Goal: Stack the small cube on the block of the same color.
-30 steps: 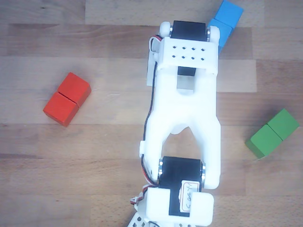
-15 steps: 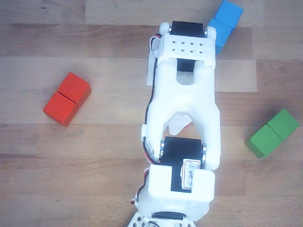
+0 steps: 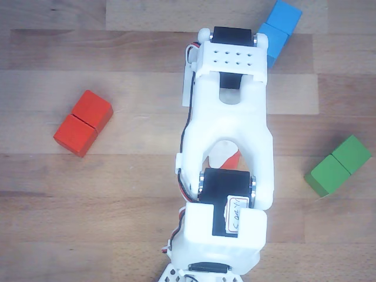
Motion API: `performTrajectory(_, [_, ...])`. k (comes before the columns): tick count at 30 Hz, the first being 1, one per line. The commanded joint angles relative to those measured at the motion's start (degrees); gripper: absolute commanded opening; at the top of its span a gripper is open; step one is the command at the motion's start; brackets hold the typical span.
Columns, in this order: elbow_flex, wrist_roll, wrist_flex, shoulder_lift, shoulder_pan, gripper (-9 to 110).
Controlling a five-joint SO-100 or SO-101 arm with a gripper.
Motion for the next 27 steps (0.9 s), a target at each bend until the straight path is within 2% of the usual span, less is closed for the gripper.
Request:
performTrajectory(1, [-0.35,0.09,-0.35,1.32,0.35,8])
performTrajectory(13, [-1.05,0.35,0.35,1.93,0.35,7])
performTrajectory(27, [-5.1,-0.44,1.32,16.61,-0.44,7])
